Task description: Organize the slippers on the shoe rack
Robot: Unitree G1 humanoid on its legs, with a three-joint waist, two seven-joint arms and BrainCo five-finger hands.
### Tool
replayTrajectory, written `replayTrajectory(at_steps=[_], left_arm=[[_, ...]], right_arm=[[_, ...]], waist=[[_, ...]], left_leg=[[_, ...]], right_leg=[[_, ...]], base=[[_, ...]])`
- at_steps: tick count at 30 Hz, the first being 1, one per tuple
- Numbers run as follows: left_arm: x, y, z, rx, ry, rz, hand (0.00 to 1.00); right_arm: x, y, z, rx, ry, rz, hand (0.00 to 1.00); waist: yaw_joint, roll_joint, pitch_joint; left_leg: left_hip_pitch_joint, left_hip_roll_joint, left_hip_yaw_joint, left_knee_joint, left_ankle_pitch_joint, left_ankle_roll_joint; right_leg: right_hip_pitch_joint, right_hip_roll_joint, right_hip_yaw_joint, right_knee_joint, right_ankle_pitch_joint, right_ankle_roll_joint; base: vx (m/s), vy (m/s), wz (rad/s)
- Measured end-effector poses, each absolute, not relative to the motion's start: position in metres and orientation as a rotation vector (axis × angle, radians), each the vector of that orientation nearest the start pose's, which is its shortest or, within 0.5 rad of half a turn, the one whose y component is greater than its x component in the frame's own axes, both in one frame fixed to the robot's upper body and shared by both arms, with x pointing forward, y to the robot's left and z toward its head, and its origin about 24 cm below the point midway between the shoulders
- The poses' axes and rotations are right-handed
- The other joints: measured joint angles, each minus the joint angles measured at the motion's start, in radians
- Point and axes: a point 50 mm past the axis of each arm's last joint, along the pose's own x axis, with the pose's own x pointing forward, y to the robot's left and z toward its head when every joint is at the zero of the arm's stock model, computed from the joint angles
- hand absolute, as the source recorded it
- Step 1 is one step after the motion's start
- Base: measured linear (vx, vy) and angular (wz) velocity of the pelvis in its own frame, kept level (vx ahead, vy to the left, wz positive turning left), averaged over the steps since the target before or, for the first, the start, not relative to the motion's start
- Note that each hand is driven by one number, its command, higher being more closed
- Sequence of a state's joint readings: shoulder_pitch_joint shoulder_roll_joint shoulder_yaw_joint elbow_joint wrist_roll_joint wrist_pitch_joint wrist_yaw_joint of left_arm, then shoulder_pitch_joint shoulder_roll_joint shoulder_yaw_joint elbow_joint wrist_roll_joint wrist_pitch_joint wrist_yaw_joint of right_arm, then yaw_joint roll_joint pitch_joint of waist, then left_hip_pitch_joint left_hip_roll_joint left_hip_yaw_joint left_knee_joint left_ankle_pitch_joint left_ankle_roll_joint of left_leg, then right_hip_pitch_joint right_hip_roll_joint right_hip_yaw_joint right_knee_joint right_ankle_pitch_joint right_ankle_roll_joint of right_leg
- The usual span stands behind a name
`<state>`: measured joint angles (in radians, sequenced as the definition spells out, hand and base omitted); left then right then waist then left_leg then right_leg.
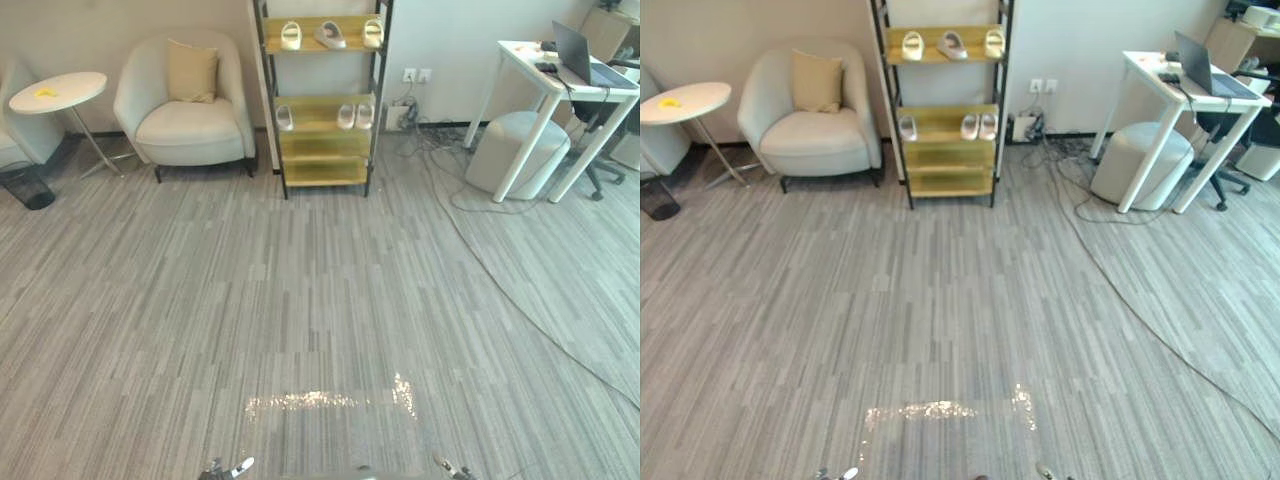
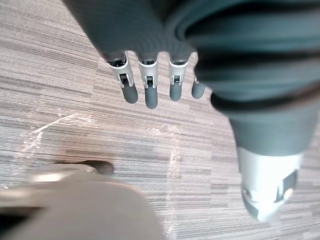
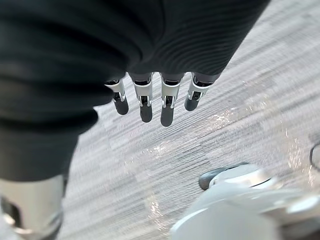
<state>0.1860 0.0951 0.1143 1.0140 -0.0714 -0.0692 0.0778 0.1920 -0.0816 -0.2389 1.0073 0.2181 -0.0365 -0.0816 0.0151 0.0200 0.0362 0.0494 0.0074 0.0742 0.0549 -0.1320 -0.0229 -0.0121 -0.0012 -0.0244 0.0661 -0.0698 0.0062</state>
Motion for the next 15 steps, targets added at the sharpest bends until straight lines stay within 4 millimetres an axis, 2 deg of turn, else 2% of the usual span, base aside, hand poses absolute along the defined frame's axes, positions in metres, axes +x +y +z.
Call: replayTrajectory(at_steps=[4, 7, 10, 15], left_arm=[[0.078, 0.209, -0.159, -0.011, 1.067, 0.322, 0.00], [0.089, 0.201, -0.159, -0.027, 1.048, 0.304, 0.00], [0.097, 0.187, -0.160, -0.053, 1.038, 0.271, 0.00], [0.104, 0.182, -0.159, -0.045, 1.027, 0.245, 0.00]], right_arm=[[0.068, -0.216, -0.161, 0.223, 1.078, -0.526, 0.00], [0.079, -0.207, -0.161, 0.235, 1.060, -0.502, 0.00], [0.088, -0.203, -0.161, 0.235, 1.053, -0.478, 0.00], [0.095, -0.203, -0.160, 0.233, 1.037, -0.471, 0.00]], waist=[[0.006, -0.008, 0.009], [0.012, -0.011, 0.022], [0.018, -0.008, 0.027], [0.019, 0.005, 0.065]], left_leg=[[0.020, -0.002, 0.001, -0.020, 0.006, -0.003], [0.027, -0.003, 0.000, -0.023, 0.006, -0.003], [0.029, -0.004, -0.002, -0.030, 0.010, -0.006], [0.049, 0.000, -0.018, -0.059, 0.034, -0.013]], right_leg=[[0.026, 0.000, -0.007, -0.049, 0.020, 0.005], [0.049, -0.001, -0.017, -0.079, 0.030, 0.007], [0.059, -0.001, -0.022, -0.096, 0.037, 0.008], [0.077, 0.002, -0.044, -0.105, 0.038, 0.007]], base=[[0.06, 0.021, 0.00], [0.04, 0.015, 0.07], [0.02, 0.001, 0.05], [-0.02, -0.026, 0.09]])
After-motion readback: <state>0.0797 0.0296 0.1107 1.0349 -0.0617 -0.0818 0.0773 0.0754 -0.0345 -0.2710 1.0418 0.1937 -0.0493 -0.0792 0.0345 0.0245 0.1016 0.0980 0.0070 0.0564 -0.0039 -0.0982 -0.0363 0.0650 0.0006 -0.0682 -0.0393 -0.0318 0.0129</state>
